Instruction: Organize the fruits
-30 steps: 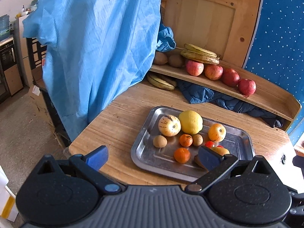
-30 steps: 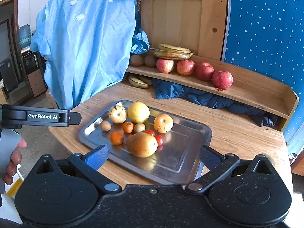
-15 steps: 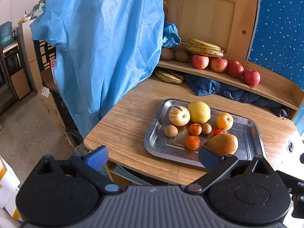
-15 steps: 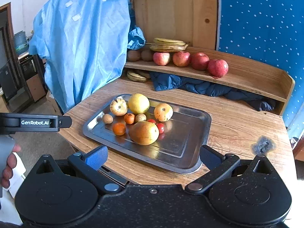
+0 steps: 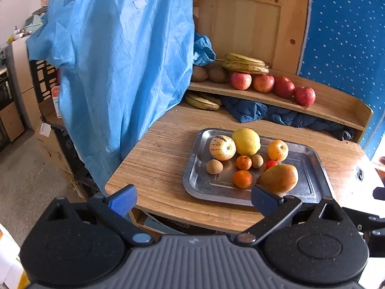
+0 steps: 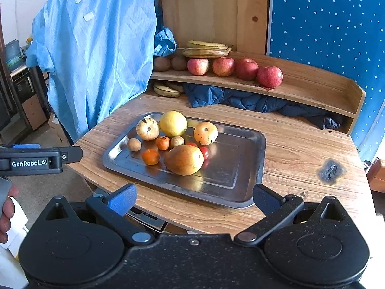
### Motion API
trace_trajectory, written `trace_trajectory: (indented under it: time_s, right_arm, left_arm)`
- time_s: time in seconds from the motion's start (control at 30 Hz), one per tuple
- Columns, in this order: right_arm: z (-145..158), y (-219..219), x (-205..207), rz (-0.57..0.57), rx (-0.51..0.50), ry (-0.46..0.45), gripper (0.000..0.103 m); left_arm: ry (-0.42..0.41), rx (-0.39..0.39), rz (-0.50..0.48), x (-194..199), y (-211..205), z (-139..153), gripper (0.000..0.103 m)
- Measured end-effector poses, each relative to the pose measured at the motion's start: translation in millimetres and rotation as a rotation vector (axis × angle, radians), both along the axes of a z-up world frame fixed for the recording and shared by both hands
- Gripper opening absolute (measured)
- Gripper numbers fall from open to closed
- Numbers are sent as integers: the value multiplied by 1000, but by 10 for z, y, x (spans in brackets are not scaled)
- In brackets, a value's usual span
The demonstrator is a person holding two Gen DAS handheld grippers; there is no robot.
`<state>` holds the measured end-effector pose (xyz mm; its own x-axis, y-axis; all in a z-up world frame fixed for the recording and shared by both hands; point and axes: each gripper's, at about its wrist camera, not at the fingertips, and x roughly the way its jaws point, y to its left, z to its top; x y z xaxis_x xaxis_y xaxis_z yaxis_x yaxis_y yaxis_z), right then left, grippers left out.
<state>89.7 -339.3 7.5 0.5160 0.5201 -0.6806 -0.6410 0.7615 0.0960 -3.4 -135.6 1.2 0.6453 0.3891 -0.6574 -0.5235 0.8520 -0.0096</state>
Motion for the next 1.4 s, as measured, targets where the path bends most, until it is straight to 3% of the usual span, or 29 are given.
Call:
trace_trajectory:
  time_s: [0.7,1.4]
  right_arm:
    - [-31,201,-224,-107,-42,3,102]
    - [-50,204,-202,-104,-45,17,102]
  left_arm:
    - [16,-22,-119,-76,200,-106,102]
    - [25,-33,-110,-55,218,-129,102]
